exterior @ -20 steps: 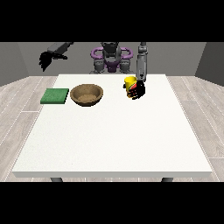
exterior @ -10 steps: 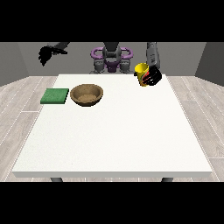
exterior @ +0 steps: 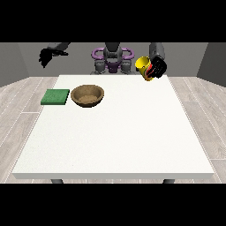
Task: Pick the cup and pour the ball into the bowl, then pick the bowl and place it on the pad
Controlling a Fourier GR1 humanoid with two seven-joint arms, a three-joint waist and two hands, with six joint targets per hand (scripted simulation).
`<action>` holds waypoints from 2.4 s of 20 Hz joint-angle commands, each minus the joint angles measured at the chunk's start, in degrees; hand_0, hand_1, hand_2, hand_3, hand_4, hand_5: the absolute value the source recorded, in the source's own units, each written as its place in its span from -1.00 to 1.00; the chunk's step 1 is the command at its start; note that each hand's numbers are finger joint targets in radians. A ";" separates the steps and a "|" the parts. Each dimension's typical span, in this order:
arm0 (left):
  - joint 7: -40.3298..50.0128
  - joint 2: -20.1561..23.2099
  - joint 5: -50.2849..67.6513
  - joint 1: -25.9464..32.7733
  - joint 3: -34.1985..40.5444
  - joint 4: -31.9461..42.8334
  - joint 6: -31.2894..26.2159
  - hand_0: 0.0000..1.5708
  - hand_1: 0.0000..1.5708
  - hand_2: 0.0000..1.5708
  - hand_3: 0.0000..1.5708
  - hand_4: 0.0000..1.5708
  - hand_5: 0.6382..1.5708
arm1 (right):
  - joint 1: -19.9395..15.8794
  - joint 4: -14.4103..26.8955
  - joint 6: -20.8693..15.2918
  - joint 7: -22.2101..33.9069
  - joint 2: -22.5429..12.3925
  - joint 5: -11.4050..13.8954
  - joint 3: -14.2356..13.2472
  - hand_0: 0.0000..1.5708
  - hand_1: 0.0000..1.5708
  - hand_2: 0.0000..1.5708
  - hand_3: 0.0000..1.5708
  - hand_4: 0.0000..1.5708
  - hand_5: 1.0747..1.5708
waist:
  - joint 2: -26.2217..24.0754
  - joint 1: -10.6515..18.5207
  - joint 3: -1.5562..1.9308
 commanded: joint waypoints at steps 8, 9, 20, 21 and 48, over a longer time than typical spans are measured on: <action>22.47 -3.86 -21.84 -9.26 -12.71 1.73 4.55 0.93 0.93 1.00 1.00 1.00 0.23 | -0.87 4.37 2.06 -1.75 -0.65 0.72 0.39 -1.00 -1.00 -1.00 -1.00 -1.00 1.00 | -2.74 -2.31 0.02; 24.56 -5.15 -25.69 -8.32 -15.27 2.84 6.84 0.96 0.96 1.00 1.00 1.00 0.13 | 0.02 4.24 2.61 -2.02 0.20 0.57 0.91 -1.00 -1.00 -1.00 -1.00 -1.00 0.99 | -3.30 -3.33 0.04; 36.70 -15.10 -48.08 -16.93 -33.42 5.73 -6.88 0.91 0.91 1.00 1.00 1.00 -0.10 | -2.73 9.61 5.34 -4.04 -3.44 0.19 -1.03 -1.00 -1.00 -1.00 -1.00 -1.00 1.00 | -2.88 -3.47 0.03; 36.12 -12.78 -49.91 -16.75 -34.11 6.97 -6.44 0.90 0.90 1.00 1.00 1.00 -0.18 | -1.90 8.53 6.10 -5.13 -1.66 0.14 0.11 -1.00 -1.00 -1.00 -1.00 -1.00 1.00 | -2.13 -4.34 0.00; 33.00 -18.99 -20.84 -4.21 -7.98 -12.56 4.75 -0.29 -0.29 -1.00 -1.00 0.13 0.85 | -4.25 10.79 0.01 0.36 -2.07 -1.98 -3.54 -1.00 -1.00 -1.00 -1.00 -0.54 0.99 | 1.36 7.49 -1.35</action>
